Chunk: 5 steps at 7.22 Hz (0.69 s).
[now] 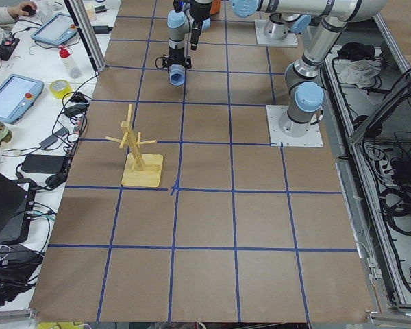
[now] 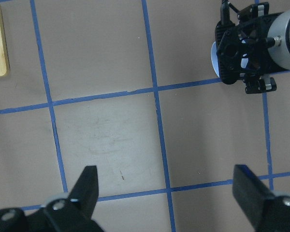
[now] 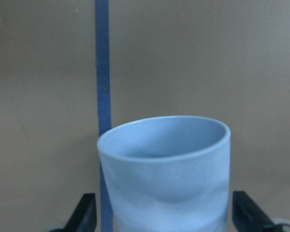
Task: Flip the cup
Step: 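Lay the cup sideways, open the right gripper while the left arm approaches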
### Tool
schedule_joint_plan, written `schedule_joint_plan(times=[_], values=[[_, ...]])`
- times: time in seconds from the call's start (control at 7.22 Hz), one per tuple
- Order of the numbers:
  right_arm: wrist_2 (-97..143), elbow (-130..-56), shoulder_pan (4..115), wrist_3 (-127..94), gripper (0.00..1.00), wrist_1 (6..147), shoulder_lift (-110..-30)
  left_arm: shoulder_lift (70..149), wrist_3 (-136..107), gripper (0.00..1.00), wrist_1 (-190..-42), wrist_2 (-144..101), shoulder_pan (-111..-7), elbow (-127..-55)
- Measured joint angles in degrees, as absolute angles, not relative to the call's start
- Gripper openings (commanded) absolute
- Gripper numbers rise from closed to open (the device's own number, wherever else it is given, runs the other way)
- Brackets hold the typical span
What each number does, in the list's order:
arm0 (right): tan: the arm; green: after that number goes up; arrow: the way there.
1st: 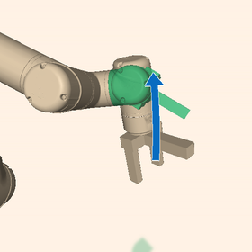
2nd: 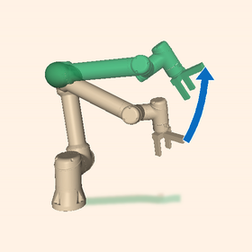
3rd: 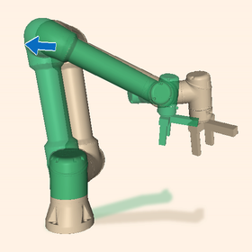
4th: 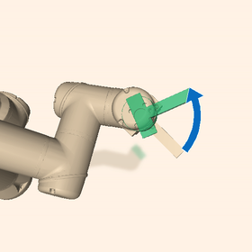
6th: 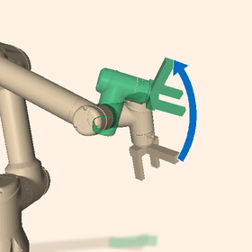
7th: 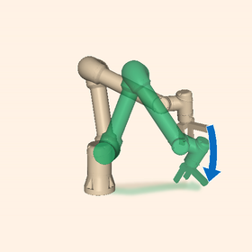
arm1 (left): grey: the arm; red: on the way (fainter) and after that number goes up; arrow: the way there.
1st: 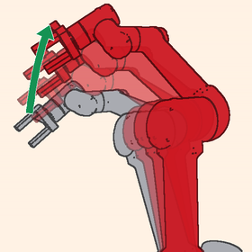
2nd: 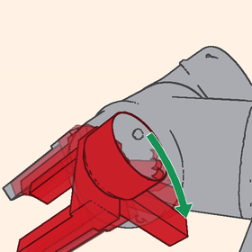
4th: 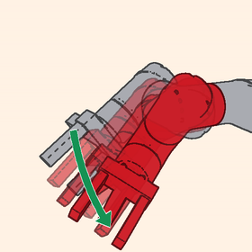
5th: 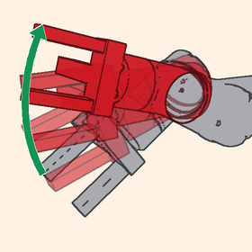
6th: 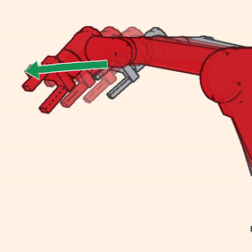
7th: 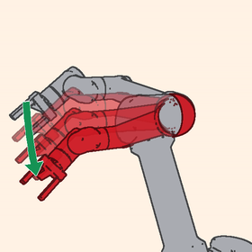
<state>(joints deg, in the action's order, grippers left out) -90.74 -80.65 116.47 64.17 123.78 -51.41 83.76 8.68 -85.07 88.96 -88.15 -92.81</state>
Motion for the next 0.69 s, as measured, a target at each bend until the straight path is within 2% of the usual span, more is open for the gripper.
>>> schedule_joint_plan(times=[0.28,0.69], values=[[-90.3,-81.29,116.37,63.38,1.0,121.94,-56.17,83.76,8.66,1.0,-85.06,88.95,-88.16,-92.84],[-90.18,-81.62,115.91,56.13,1.0,110.37,-68.08,83.58,8.68,1.0,-85.01,88.99,-87.98,-92.81]])
